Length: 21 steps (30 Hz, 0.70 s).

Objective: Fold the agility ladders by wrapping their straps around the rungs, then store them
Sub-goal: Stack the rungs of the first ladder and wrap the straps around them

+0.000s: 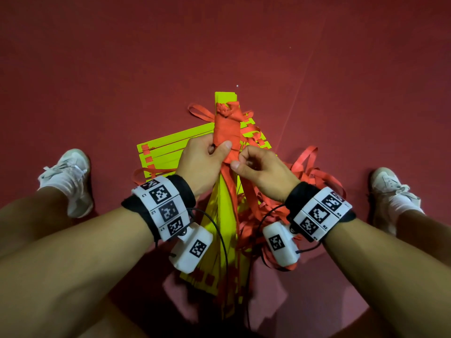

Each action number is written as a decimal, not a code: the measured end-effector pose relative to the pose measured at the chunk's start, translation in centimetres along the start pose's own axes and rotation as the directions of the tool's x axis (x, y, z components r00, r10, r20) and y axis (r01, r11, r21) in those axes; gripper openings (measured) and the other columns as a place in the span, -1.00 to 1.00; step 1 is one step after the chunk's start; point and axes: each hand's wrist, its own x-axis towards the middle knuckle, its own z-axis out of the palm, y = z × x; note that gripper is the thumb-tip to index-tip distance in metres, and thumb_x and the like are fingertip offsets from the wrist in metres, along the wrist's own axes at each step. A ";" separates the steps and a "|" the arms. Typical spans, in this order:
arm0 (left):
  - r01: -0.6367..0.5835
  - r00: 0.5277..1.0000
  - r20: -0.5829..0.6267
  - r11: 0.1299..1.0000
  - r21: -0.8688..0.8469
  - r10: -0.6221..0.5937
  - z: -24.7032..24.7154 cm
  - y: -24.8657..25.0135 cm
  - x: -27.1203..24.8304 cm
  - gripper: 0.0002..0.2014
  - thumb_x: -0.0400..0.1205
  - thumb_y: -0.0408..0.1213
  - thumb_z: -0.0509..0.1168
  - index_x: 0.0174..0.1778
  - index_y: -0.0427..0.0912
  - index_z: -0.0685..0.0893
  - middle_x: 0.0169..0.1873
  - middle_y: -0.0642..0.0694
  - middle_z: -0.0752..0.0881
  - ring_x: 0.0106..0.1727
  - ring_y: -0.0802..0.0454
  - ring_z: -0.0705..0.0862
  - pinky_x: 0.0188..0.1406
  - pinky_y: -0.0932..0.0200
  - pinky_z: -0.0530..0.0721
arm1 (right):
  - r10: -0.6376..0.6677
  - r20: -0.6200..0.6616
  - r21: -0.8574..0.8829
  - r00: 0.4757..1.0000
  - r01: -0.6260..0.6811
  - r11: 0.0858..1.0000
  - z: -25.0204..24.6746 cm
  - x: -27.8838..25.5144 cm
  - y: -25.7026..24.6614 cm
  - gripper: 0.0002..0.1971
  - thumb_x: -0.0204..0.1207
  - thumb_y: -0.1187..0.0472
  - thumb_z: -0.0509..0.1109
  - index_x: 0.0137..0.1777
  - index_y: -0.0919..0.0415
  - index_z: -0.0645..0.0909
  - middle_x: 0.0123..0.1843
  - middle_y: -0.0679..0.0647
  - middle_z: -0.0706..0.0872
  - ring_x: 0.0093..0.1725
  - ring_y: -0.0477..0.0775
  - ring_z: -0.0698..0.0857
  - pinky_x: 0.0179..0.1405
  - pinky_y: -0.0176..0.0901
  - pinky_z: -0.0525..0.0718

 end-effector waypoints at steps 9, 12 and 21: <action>0.037 0.999 -0.007 0.999 -0.025 -0.037 -0.3 0.1 -0.1 -0.53 0.47 0.16 0.30 -0.10 -0.22 0.75 -0.40 -0.30 0.66 -0.42 -0.09 0.49 -0.39 -0.28 0.55 | 0.079 0.029 -0.055 0.996 -0.078 0.995 -1.2 0.1 -0.4 -0.62 0.69 -0.09 0.31 -0.31 0.10 0.54 -0.48 -0.16 0.46 -0.43 -0.06 0.41 -0.31 0.01 0.38; 0.039 0.999 0.003 0.998 -0.053 -0.039 -0.3 -0.2 0.1 -0.47 0.41 0.26 0.28 -0.10 -0.18 0.74 -0.33 -0.38 0.71 -0.40 -0.26 0.58 -0.33 -0.40 0.61 | 0.012 -0.011 -0.111 1.000 -0.013 0.994 -1.8 0.2 -0.1 -0.65 0.63 0.03 0.44 -0.33 0.22 0.62 -0.49 -0.10 0.47 -0.44 -0.05 0.43 -0.32 0.01 0.40; 0.093 0.994 0.073 0.963 -0.253 -0.077 -0.2 1.2 -0.5 -0.76 0.54 -0.05 0.32 -0.06 -0.10 0.78 0.02 -0.43 0.80 -0.06 -0.22 0.72 0.06 -0.51 0.68 | -0.010 0.007 0.138 1.000 0.009 0.990 -1.6 0.2 0.8 -0.72 0.52 0.11 0.47 -0.41 0.10 0.63 -0.30 0.02 0.78 -0.23 -0.08 0.73 -0.18 -0.10 0.63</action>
